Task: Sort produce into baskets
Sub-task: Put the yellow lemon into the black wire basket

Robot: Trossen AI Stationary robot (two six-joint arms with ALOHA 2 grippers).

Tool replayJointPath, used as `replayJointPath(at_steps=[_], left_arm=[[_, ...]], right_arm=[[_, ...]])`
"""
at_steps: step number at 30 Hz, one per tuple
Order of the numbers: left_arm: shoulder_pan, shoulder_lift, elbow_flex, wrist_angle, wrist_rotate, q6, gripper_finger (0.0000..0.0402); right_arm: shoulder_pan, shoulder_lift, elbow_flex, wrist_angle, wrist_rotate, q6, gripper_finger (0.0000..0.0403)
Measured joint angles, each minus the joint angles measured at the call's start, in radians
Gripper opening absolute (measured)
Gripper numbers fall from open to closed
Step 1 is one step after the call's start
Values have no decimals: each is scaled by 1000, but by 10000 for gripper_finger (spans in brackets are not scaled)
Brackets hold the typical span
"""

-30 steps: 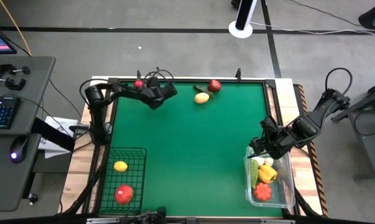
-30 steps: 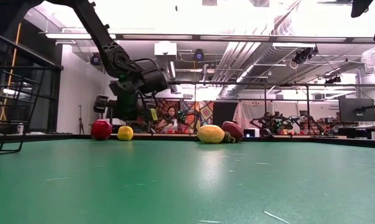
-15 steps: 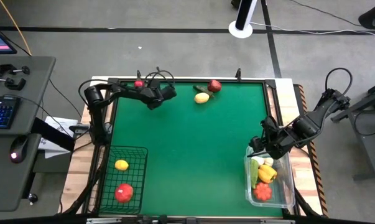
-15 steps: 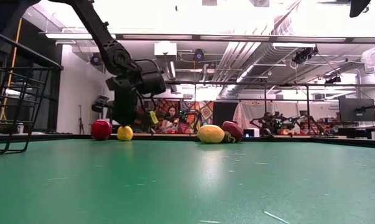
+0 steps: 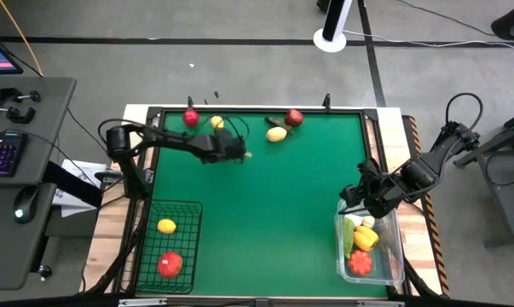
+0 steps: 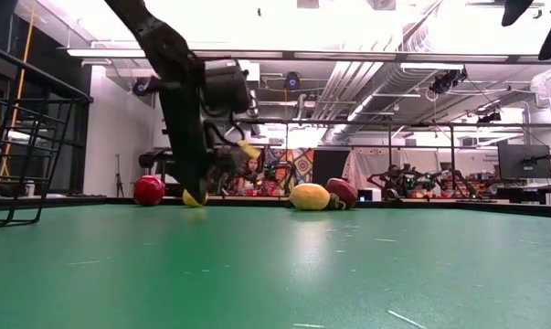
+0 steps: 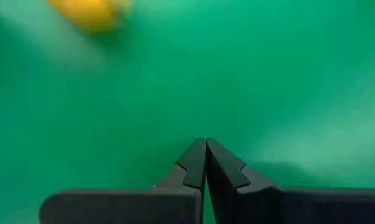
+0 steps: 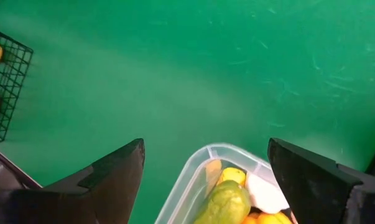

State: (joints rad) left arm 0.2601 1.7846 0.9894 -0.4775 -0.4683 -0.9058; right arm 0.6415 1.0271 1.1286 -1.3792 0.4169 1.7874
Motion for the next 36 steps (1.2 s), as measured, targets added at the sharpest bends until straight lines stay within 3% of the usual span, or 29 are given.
replayJointPath(at_steps=[3,7,9,14,19,23,26,32,36], left_arm=[[-64,-68,24,-24,85,37,0],[-70,-231,80,-40,11,257,0],[-26,-302,117,-37,4,380,0],[201,-363,192,-91,178,499,20],[360,-270,317,-242,365,626,81],[418,-138,487,-420,356,736,141],[456,-29,599,-515,369,717,182],[486,167,778,-688,525,676,249],[478,287,889,-800,513,699,277]], right_arm=[[0,0,0,0,3,0,332],[0,0,0,0,3,0,332],[0,0,0,0,16,0,332],[0,0,0,0,93,0,332],[0,0,0,0,126,0,332],[0,0,0,0,132,0,332],[0,0,0,0,158,0,332],[0,0,0,0,183,0,332],[0,0,0,0,185,-16,332]])
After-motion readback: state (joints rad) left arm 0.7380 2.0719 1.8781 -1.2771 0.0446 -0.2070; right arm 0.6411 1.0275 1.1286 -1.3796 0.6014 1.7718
